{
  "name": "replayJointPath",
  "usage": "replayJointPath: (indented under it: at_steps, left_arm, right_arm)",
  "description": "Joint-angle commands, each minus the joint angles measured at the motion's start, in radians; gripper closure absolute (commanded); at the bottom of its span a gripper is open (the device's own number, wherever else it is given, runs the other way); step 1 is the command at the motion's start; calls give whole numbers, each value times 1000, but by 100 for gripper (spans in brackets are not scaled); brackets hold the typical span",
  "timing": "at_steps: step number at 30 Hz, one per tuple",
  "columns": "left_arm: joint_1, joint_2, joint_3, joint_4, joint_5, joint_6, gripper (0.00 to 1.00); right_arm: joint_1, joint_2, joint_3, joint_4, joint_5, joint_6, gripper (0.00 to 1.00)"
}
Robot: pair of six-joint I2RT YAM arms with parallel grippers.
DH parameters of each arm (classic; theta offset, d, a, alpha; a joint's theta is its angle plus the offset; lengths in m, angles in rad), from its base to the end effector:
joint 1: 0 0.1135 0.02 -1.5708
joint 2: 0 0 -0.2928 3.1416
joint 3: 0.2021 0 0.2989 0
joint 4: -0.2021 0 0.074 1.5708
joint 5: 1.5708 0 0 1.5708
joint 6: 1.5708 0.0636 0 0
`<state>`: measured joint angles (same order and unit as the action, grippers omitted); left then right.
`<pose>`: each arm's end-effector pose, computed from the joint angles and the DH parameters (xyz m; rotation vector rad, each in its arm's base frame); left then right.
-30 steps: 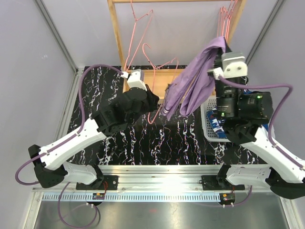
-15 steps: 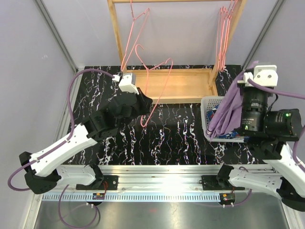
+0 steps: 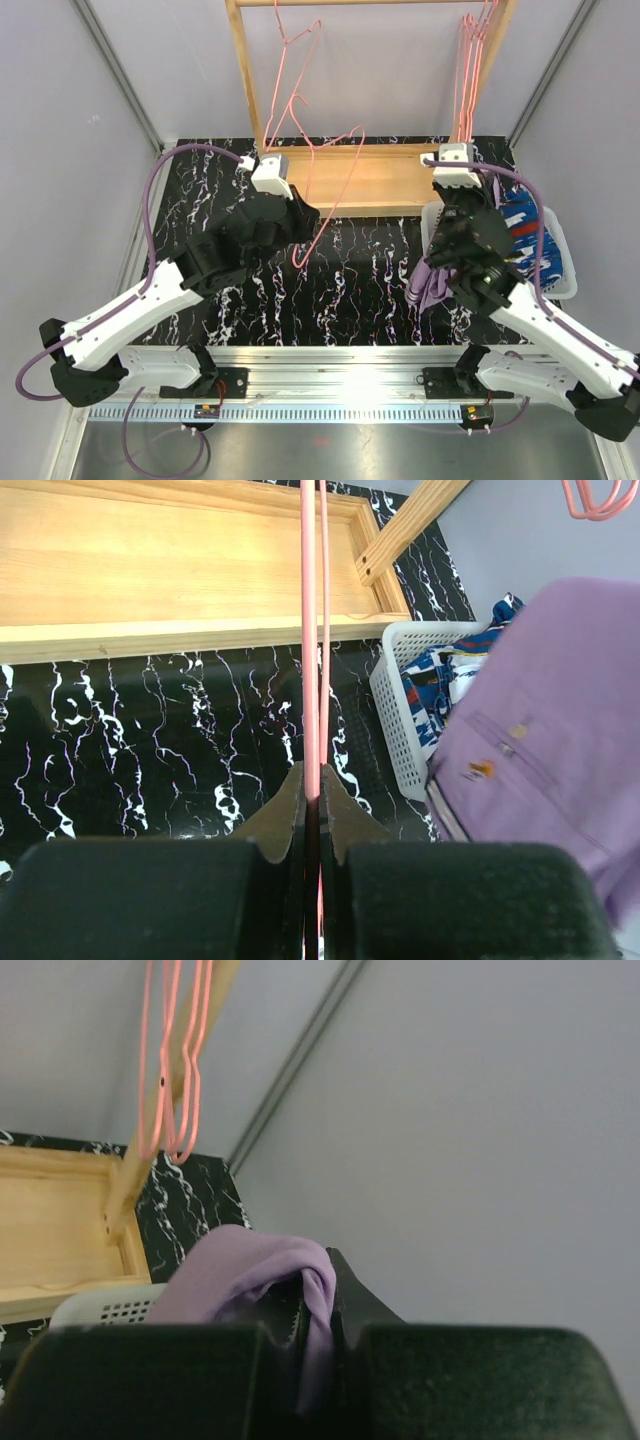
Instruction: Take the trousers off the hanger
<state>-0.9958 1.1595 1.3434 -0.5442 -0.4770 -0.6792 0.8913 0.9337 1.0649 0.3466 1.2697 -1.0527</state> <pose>0.1887 -0.2375 0.4484 -0.0162 1.9474 -0.6747 0.1797 0.1258 0.4893 -0.1358 1.4802 -0.8204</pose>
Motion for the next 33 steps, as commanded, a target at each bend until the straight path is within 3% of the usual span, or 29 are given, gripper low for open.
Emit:
replayJointPath:
  at_steps: [1,5,15,21,26,33]
  left_arm:
    - [3,-30,57,20,14,26,100]
    - [5,-50,51,7,-6,41,100]
    - [8,-57,48,13,6,49,100]
    - [9,-54,54,16,21,50,100]
    - [9,-61,54,13,40,50,100]
    - [9,-47,114,-17,80,73,100]
  right_arm:
    - [-64,24,0,65,66,117,100]
    - [-83,-30,23,-115,62,373,100]
    - [-144,-121,18,-115,128,384,100]
    - [-161,-154,50,-32,111,238,100]
    - [-206,-156,63,150,65,-22,100]
    - [-298,-191,17,161,8,-147,100]
